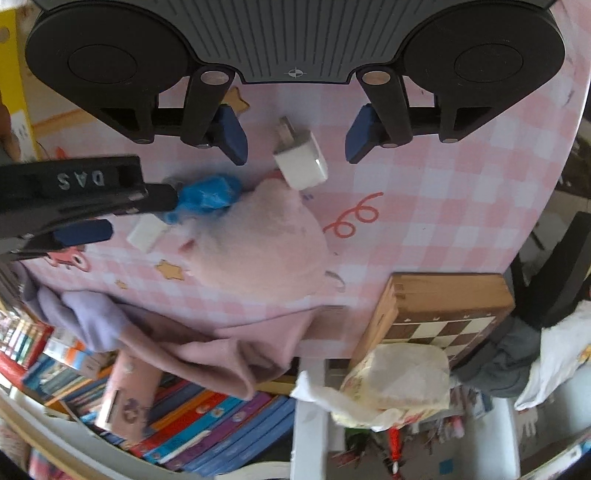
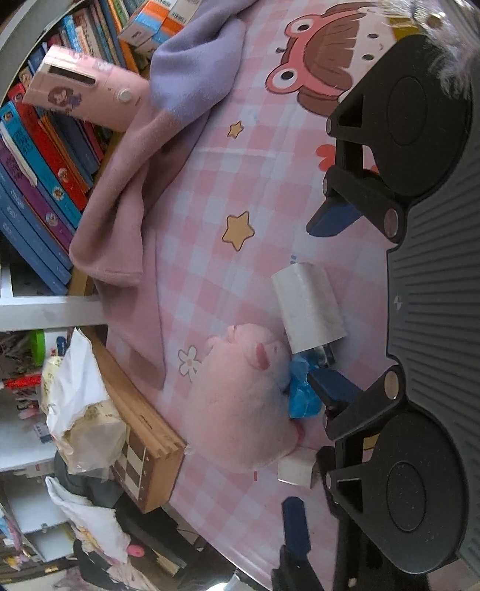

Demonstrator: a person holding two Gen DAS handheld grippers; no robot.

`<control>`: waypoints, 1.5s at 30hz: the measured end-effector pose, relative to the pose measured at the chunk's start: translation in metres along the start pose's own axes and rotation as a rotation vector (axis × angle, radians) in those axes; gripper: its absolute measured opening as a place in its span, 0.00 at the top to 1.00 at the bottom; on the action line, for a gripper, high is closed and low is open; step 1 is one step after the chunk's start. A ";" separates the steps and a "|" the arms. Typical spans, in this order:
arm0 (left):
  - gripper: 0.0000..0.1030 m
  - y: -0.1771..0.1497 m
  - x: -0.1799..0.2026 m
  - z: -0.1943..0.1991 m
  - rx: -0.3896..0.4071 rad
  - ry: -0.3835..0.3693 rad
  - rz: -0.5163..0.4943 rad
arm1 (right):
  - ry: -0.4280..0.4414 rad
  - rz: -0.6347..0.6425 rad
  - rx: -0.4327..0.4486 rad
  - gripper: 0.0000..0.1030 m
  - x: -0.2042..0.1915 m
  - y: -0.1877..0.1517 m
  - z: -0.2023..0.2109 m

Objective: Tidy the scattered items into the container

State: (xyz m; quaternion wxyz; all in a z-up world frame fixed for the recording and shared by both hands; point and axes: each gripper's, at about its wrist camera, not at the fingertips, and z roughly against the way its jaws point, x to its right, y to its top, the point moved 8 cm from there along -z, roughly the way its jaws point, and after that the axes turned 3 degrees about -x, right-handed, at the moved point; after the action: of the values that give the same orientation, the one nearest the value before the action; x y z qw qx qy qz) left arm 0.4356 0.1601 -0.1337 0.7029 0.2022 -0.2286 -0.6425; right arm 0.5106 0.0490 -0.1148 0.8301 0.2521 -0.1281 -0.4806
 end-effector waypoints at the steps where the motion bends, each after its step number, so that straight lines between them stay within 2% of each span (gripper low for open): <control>1: 0.44 0.001 0.000 -0.002 -0.002 0.001 0.001 | 0.005 0.005 0.001 0.22 -0.001 0.001 -0.002; 3: 0.44 0.001 0.001 -0.007 -0.013 0.002 0.000 | 0.019 0.013 0.000 0.20 -0.003 0.002 -0.005; 7: 0.52 -0.001 0.001 -0.016 -0.035 0.008 -0.007 | 0.035 0.043 -0.009 0.20 -0.009 0.003 -0.012; 18: 0.52 -0.002 0.000 -0.015 -0.039 0.009 -0.010 | 0.044 0.066 -0.063 0.19 -0.003 -0.006 -0.007; 23: 0.52 -0.002 0.001 -0.016 -0.039 0.018 -0.020 | 0.035 0.079 -0.054 0.20 -0.004 -0.003 -0.015; 30: 0.54 0.002 0.001 -0.019 -0.033 0.044 -0.027 | 0.015 0.130 -0.067 0.25 -0.006 0.001 -0.032; 32: 0.59 0.003 0.000 -0.020 -0.032 0.054 -0.029 | 0.038 0.132 -0.068 0.37 -0.008 0.000 -0.031; 34: 0.72 0.004 -0.001 -0.019 -0.031 0.059 -0.029 | 0.038 0.138 -0.064 0.37 -0.010 -0.001 -0.030; 36: 0.77 0.004 -0.004 -0.018 -0.038 0.054 -0.021 | 0.036 0.130 -0.061 0.37 -0.010 -0.001 -0.029; 45: 0.77 -0.001 0.002 0.014 -0.003 0.003 -0.034 | 0.031 0.067 -0.012 0.37 -0.006 -0.002 -0.001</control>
State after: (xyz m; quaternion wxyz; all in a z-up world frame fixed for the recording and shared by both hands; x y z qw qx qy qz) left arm 0.4264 0.1585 -0.1225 0.6926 0.2059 -0.2234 -0.6543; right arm 0.5065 0.0534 -0.1164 0.8490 0.2501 -0.1209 -0.4495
